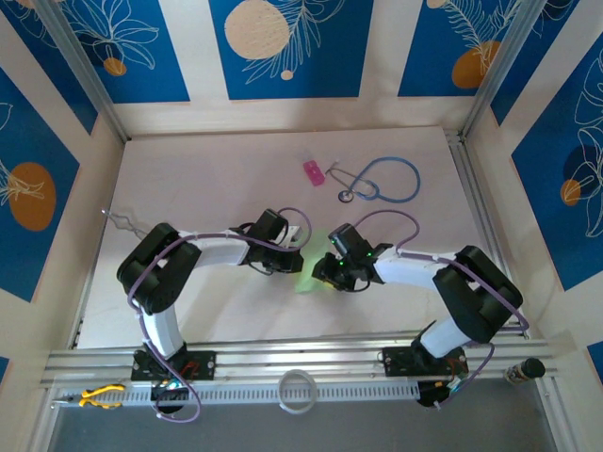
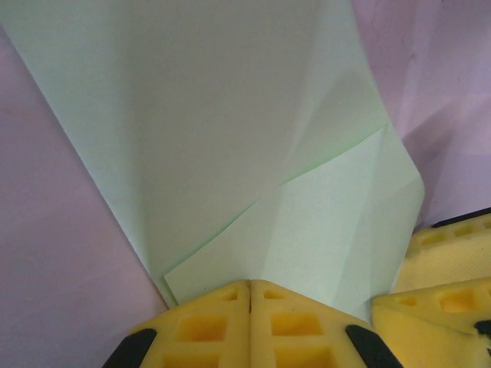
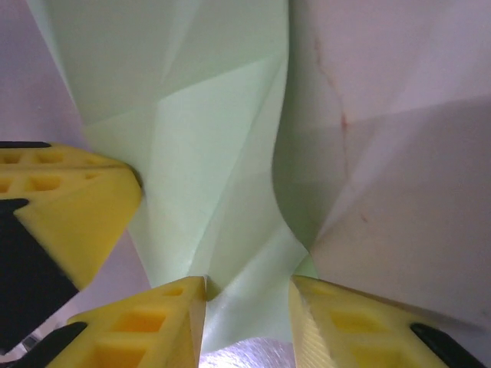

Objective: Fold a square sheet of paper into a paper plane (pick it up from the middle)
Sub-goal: Turn over the paper at the center of the table.

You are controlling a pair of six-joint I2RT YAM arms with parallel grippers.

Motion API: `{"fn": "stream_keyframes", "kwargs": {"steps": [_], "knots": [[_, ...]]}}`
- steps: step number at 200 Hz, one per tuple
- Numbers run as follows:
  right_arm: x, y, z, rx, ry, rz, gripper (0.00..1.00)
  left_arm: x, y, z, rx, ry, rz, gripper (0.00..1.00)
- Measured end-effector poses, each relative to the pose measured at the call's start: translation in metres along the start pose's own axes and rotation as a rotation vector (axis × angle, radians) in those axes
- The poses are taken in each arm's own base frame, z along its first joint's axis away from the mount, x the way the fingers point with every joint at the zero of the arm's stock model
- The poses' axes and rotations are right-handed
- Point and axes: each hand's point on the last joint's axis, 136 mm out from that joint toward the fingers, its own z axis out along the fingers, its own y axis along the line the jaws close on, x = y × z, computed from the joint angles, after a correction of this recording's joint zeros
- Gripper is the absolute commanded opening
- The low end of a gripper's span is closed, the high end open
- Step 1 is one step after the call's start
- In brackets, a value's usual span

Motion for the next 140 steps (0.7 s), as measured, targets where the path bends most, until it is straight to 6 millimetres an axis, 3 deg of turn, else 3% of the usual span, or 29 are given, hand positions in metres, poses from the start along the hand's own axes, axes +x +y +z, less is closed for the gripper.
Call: {"fn": "stream_keyframes", "kwargs": {"steps": [40, 94, 140], "knots": [[-0.006, 0.012, 0.001, -0.049, -0.016, -0.01, 0.52, 0.0, 0.0, 0.0, 0.003, -0.004, -0.005, 0.07], [-0.029, 0.027, -0.006, -0.153, -0.046, -0.014, 0.52, 0.0, -0.002, 0.001, 0.012, -0.001, -0.005, 0.07], [-0.038, 0.025, -0.001, -0.18, -0.036, -0.012, 0.49, 0.0, -0.002, 0.001, 0.014, 0.0, -0.007, 0.07]]}}
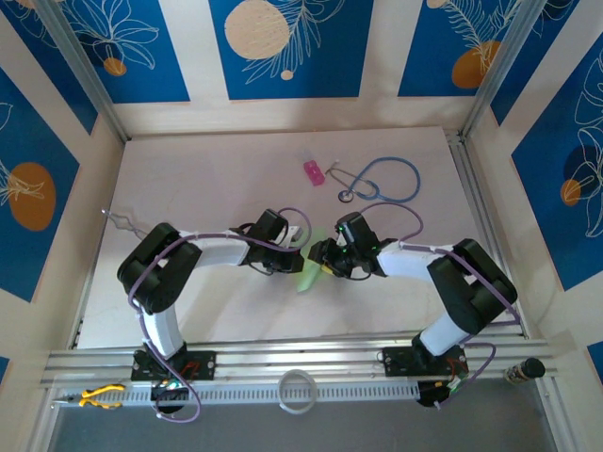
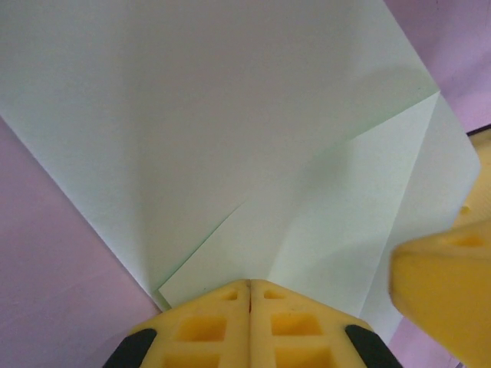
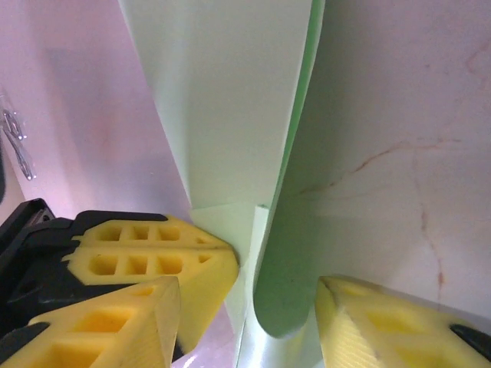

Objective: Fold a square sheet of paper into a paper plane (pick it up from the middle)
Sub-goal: Turn over the paper at the center of the table.

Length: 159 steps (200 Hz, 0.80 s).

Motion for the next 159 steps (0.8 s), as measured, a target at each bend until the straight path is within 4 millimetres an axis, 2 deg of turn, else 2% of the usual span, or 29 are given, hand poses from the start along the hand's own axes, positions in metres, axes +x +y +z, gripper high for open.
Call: {"fn": "stream_keyframes", "kwargs": {"steps": [66, 108, 159], "knots": [[-0.007, -0.008, 0.004, -0.01, 0.02, 0.004, 0.45, 0.0, 0.0, 0.0, 0.001, -0.001, -0.006, 0.07], [-0.017, -0.008, 0.003, -0.029, 0.002, -0.005, 0.36, 0.0, 0.0, 0.0, 0.001, -0.001, -0.007, 0.07], [-0.019, -0.013, 0.007, -0.032, 0.013, 0.005, 0.29, 0.0, 0.0, 0.0, 0.001, -0.002, -0.007, 0.07]]}}
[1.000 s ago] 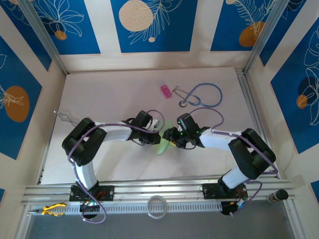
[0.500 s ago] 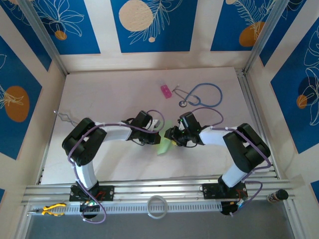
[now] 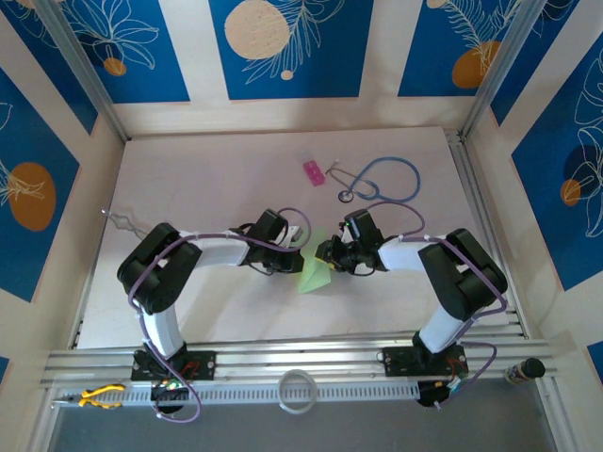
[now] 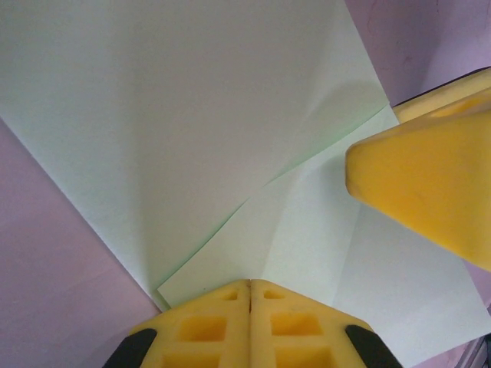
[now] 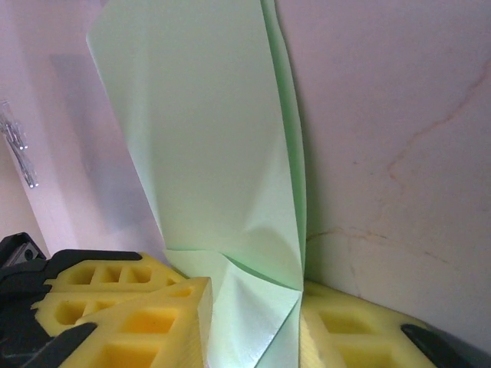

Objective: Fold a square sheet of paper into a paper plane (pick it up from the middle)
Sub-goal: Turn over the paper at the center of the table.

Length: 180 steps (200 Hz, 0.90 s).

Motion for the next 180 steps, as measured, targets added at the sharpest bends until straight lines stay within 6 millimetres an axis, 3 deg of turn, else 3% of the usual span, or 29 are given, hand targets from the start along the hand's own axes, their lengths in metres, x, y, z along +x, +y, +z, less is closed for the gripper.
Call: {"fn": "stream_keyframes", "kwargs": {"steps": [39, 85, 114, 149, 180], "knots": [[-0.004, 0.004, 0.001, -0.023, -0.011, -0.01, 0.18, 0.0, -0.001, 0.0, 0.005, 0.002, -0.01, 0.09], [-0.004, 0.005, 0.0, -0.044, -0.01, -0.026, 0.07, -0.001, -0.003, -0.01, 0.015, -0.021, -0.024, 0.21], [-0.002, 0.009, -0.006, -0.052, -0.015, -0.056, 0.06, -0.018, -0.02, -0.04, 0.041, -0.107, 0.012, 0.28], [-0.002, 0.028, -0.03, -0.062, -0.071, -0.144, 0.06, -0.039, -0.043, -0.092, 0.037, -0.275, 0.095, 0.39], [-0.001, 0.032, -0.053, 0.012, -0.134, -0.224, 0.06, -0.043, -0.04, -0.136, -0.051, -0.426, 0.135, 0.52]]}}
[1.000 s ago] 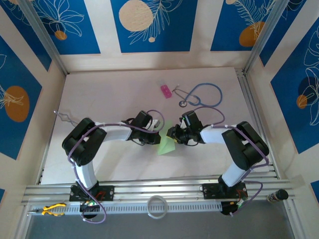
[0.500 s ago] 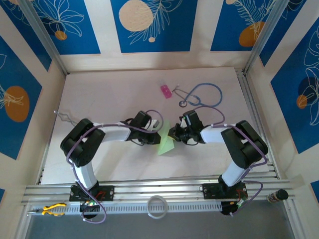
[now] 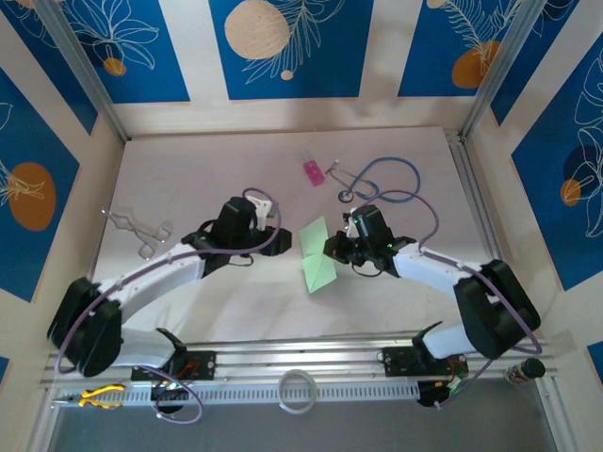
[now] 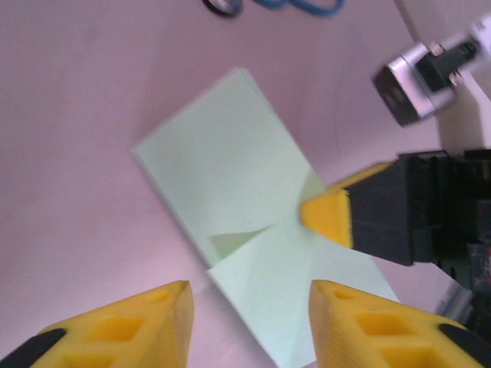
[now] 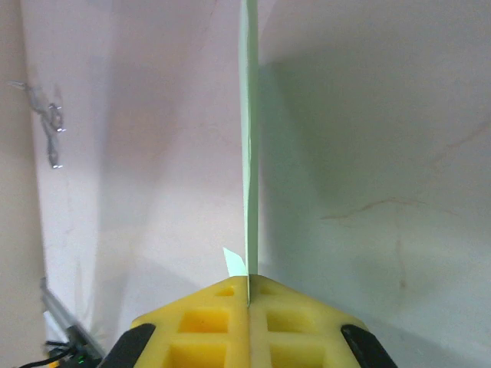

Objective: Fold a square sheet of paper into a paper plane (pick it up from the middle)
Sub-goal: Turn over the paper at the center of the table.

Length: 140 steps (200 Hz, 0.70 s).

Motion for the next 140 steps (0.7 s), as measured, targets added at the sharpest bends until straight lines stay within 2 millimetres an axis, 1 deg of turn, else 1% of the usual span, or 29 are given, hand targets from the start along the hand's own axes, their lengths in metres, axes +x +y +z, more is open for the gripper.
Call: {"fn": "stream_keyframes", "kwargs": {"steps": [16, 25, 31, 58, 68, 76, 84, 89, 91, 113, 140], "knots": [[-0.003, -0.002, -0.01, 0.064, -0.02, -0.045, 0.05, -0.005, 0.01, -0.015, -0.063, -0.055, 0.02, 0.55], [-0.005, -0.003, -0.016, 0.101, -0.029, -0.068, 0.06, -0.005, 0.017, -0.021, -0.098, -0.073, 0.028, 0.64], [-0.006, -0.004, -0.02, 0.127, -0.036, -0.085, 0.06, -0.005, 0.022, -0.025, -0.122, -0.081, 0.036, 0.68], [-0.009, -0.01, -0.033, 0.227, -0.049, -0.142, 0.06, 0.0, 0.043, -0.035, -0.222, -0.096, 0.041, 0.7], [-0.01, -0.012, -0.037, 0.264, -0.05, -0.16, 0.06, 0.001, 0.049, -0.037, -0.253, -0.099, 0.04, 0.76], [-0.009, -0.014, -0.039, 0.291, -0.049, -0.175, 0.06, 0.001, 0.053, -0.039, -0.277, -0.104, 0.043, 0.77], [-0.009, -0.015, -0.041, 0.316, -0.049, -0.19, 0.06, 0.002, 0.057, -0.041, -0.295, -0.109, 0.041, 0.89], [-0.009, -0.015, -0.043, 0.333, -0.049, -0.201, 0.06, 0.002, 0.059, -0.042, -0.306, -0.11, 0.042, 0.98], [-0.008, -0.015, -0.044, 0.341, -0.05, -0.206, 0.06, 0.003, 0.06, -0.043, -0.31, -0.11, 0.04, 1.0], [-0.011, -0.013, -0.051, 0.41, -0.064, -0.253, 0.06, 0.007, 0.066, -0.044, -0.327, -0.109, 0.027, 1.0], [-0.017, -0.013, -0.061, 0.536, -0.092, -0.318, 0.06, 0.019, 0.074, -0.044, -0.325, -0.093, 0.01, 1.0]]}}
